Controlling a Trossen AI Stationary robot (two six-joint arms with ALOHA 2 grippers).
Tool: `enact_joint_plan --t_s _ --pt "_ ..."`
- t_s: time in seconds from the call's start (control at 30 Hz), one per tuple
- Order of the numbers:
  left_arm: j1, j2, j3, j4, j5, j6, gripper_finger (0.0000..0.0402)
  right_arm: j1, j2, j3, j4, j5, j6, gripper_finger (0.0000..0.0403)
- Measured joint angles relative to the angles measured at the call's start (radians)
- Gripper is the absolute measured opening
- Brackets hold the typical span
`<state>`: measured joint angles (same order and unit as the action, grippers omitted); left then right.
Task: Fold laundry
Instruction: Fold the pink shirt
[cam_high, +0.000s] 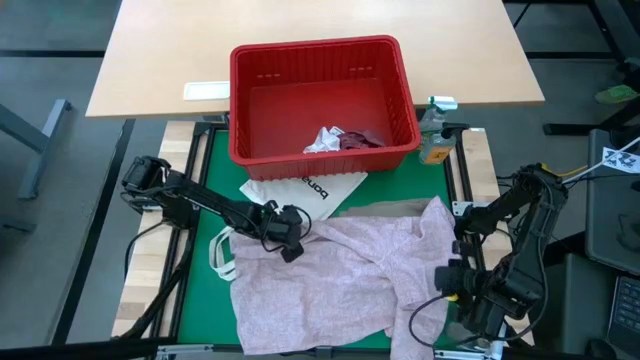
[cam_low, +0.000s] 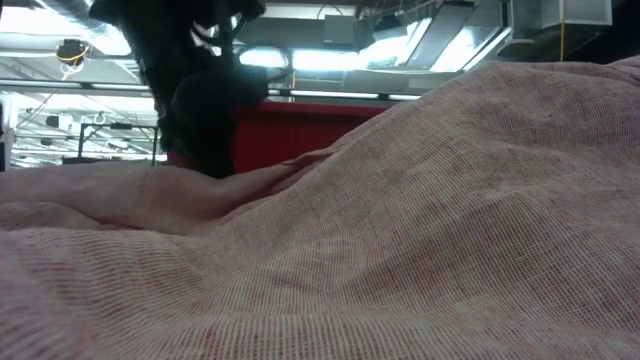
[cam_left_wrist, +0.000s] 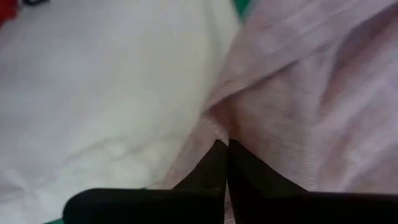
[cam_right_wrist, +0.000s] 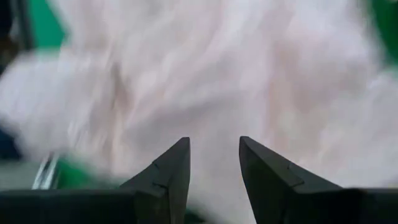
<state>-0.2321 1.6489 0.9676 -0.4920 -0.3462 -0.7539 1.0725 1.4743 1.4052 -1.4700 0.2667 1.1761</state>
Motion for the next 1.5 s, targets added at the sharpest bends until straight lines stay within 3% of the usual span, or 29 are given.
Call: enact_joint_plan --t_s 0.1,0.27,0.53,0.73,0.87,1.07,1.37,1.5 --pt "0.000 0.000 0.055 -0.045 0.000 0.041 0.0002 -0.033 0.000 0.000 0.001 0.147 -0.001 0.0138" --pt "-0.001 0.000 0.173 -0.210 -0.050 0.107 0.0001 -0.151 -0.002 -0.029 0.026 0.160 -0.024 0.0138" --pt "-0.058 0.000 0.388 -0.550 -0.261 0.112 0.0000 -0.302 0.000 -0.216 0.151 -0.111 -0.162 0.0138" --pt "-0.143 -0.001 0.424 -0.579 -0.376 0.111 0.0000 -0.328 0.000 -0.294 0.154 -0.227 -0.162 0.0138" --pt "-0.207 -0.001 0.391 -0.546 -0.383 0.082 0.0000 -0.327 0.000 -0.295 0.160 -0.274 -0.161 0.0138" --pt "-0.295 -0.001 0.297 -0.484 -0.314 -0.090 0.0000 -0.327 0.000 -0.291 0.158 -0.303 -0.163 0.0138" --pt "-0.393 0.000 0.110 -0.052 -0.193 -0.135 0.0000 -0.327 0.000 -0.194 0.128 -0.278 -0.194 0.0138" --pt "-0.409 0.000 0.055 0.091 -0.091 -0.136 0.0000 -0.327 0.000 -0.190 0.129 -0.278 -0.194 0.0138"
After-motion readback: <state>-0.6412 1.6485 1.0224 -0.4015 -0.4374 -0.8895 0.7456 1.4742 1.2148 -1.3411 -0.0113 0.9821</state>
